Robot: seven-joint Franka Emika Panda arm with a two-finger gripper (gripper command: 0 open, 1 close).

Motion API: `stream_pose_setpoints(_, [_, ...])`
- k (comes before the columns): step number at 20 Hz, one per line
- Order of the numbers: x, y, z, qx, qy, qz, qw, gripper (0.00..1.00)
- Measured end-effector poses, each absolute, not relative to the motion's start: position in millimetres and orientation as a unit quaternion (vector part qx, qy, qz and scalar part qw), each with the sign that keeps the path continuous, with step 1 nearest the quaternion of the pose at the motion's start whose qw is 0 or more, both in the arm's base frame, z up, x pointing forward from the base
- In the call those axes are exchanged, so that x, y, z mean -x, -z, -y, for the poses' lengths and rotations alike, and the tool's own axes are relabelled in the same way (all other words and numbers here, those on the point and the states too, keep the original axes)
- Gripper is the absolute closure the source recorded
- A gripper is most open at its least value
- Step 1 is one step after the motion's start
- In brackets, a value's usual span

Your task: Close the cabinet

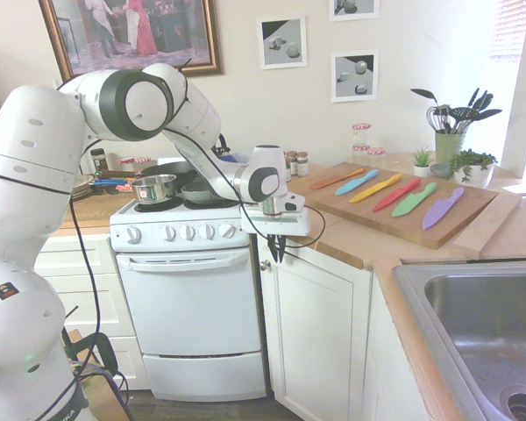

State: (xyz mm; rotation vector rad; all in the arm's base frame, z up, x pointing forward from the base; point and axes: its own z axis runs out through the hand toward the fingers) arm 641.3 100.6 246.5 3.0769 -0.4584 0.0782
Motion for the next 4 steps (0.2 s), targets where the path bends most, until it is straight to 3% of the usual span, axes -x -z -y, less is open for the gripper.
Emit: stream_pose_setpoints(4, [-650.1, -251.1, -103.6, -0.988, -0.026, 0.149, 0.012, 1.0])
